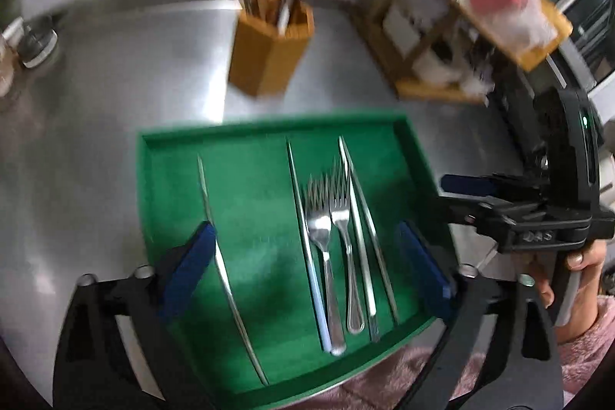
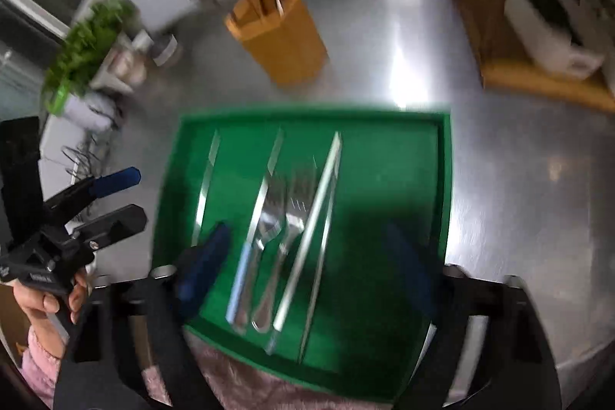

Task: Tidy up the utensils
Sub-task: 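Move both tools back over the green tray, then grasp a metal chopstick with the left tool while the right tool grasps another chopstick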

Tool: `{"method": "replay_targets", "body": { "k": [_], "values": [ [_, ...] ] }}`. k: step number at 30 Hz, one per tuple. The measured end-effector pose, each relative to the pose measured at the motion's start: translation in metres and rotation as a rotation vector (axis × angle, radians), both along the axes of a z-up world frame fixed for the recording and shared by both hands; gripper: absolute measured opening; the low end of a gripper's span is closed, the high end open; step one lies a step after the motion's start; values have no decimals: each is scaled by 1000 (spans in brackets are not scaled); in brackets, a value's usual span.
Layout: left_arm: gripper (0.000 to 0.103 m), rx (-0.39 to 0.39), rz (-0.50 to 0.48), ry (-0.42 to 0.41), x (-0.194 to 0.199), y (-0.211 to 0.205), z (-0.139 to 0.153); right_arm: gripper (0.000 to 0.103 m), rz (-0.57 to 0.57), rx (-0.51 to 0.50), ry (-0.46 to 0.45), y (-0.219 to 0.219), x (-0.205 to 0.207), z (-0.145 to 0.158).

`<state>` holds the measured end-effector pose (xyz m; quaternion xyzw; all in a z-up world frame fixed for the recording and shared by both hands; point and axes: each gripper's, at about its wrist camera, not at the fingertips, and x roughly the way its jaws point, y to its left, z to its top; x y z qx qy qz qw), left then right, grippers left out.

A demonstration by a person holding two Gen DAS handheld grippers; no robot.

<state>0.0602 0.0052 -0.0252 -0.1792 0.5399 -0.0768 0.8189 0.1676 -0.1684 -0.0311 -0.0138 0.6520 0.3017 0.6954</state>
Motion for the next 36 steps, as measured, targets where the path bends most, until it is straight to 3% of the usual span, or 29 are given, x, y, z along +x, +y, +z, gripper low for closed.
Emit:
{"method": "replay_targets", "body": {
  "k": [1, 2, 3, 5, 8, 21, 28, 30, 33, 36],
  "values": [
    [70, -10, -14, 16, 0, -4, -6, 37, -3, 0, 32, -1, -2, -8],
    [57, -23, -30, 45, 0, -9, -17, 22, -12, 2, 78, -1, -3, -19],
    [43, -32, -37, 60, 1, -11, -23, 16, -19, 4, 118, -2, -6, -29],
    [26, -58, -53, 88, 0, -17, -37, 9, -27, 7, 143, -3, -9, -40],
    [15, -99, -68, 107, 1, -22, -49, 9, -32, -10, 141, -1, -13, -48],
    [14, 67, -103, 171, 10, -43, -66, 9, 5, -140, 83, 18, -17, -56],
    [14, 156, -131, 192, 11, -56, -71, 9, 12, -151, 86, 17, -16, -56],
    [7, 195, -119, 207, 10, -54, -72, 9, 10, -176, 83, 16, -14, -55],
    [7, 222, -83, 251, 10, -44, -72, 9, -8, -201, 98, 17, -11, -55],
    [7, 192, -70, 284, 14, -36, -72, 12, -26, -224, 126, 19, -6, -57]
  ]
}}
